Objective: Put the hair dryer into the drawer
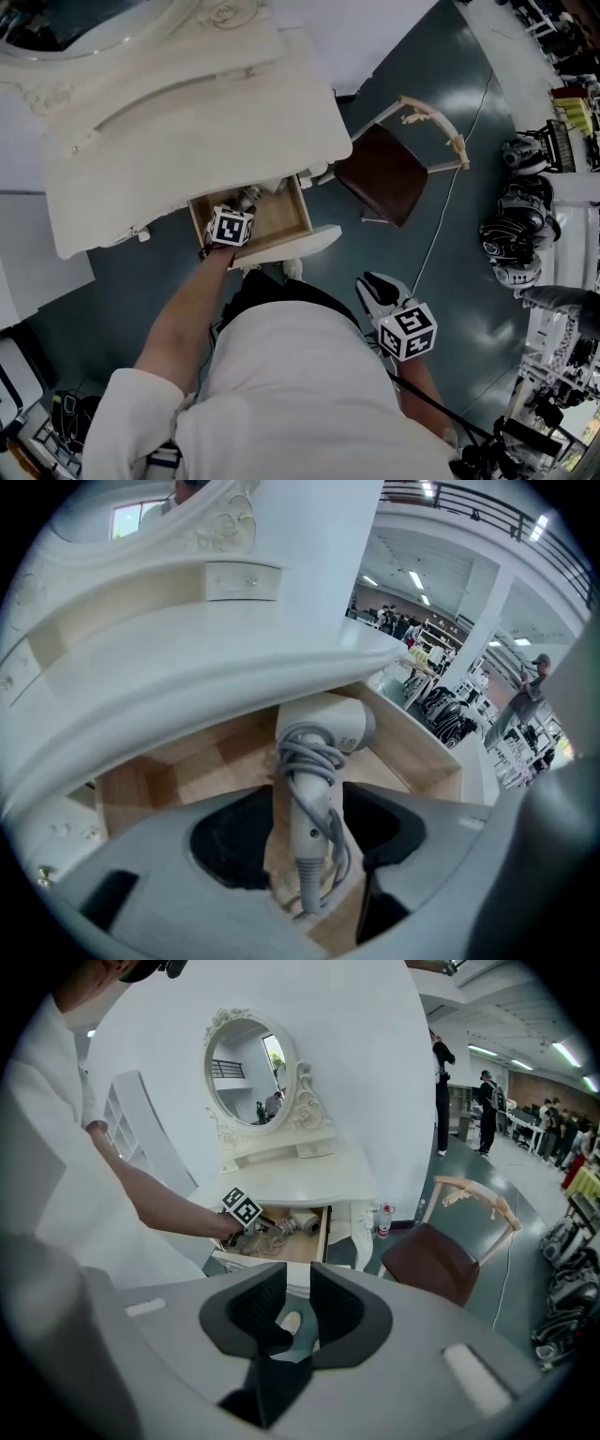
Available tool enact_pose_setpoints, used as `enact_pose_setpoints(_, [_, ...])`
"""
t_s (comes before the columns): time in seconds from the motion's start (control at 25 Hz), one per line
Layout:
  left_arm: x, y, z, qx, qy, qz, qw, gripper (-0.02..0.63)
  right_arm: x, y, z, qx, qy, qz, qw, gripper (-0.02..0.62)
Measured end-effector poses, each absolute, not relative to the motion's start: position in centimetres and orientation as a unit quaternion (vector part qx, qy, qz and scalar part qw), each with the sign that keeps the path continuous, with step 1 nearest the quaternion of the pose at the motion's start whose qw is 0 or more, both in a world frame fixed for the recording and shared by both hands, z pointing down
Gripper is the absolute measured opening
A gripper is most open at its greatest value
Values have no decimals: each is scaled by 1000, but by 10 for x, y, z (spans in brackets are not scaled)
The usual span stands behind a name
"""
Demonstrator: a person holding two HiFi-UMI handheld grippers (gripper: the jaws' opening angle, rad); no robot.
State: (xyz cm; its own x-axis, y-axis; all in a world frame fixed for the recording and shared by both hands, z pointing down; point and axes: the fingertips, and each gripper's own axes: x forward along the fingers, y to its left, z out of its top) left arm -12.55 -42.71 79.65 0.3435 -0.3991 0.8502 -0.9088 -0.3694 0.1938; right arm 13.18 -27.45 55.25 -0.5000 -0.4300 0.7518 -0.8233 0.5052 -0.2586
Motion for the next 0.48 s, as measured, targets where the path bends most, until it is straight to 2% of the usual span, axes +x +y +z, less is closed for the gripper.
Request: enact_pose_setpoints(0.48, [-152, -399, 733, 717, -495, 337, 357, 227, 136, -289, 566, 315, -852, 297, 294, 77])
